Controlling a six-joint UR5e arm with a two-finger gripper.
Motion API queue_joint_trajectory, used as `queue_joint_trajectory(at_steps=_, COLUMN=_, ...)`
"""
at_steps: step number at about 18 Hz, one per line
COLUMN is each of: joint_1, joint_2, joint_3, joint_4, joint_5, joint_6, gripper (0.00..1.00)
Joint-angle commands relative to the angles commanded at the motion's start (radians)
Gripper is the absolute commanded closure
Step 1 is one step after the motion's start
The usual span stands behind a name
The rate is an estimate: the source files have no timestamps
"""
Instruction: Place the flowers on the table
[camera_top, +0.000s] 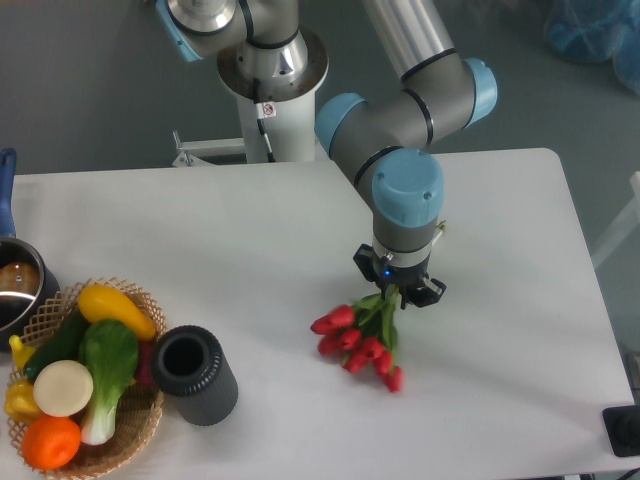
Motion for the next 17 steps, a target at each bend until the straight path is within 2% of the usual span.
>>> queue_joint_trajectory(at_steps=8, joint_1=0.018, joint_2=0.078, joint_3=0.0, joint_4=0.005, joint_5=-0.006, joint_6=0.0, gripper=0.0)
queue_joint_trajectory(at_steps=11, joint_1=0.026, joint_2=0.083, joint_3=-0.003, joint_4=0.044, joint_5=-0.003, joint_6=0.0, gripper=0.0)
queue_joint_trajectory(at_steps=17, joint_1=0.064, joint_2=0.12, joint_3=-0.005, joint_4=0.032, joint_5=-0.009, joint_6=0.05, gripper=0.0)
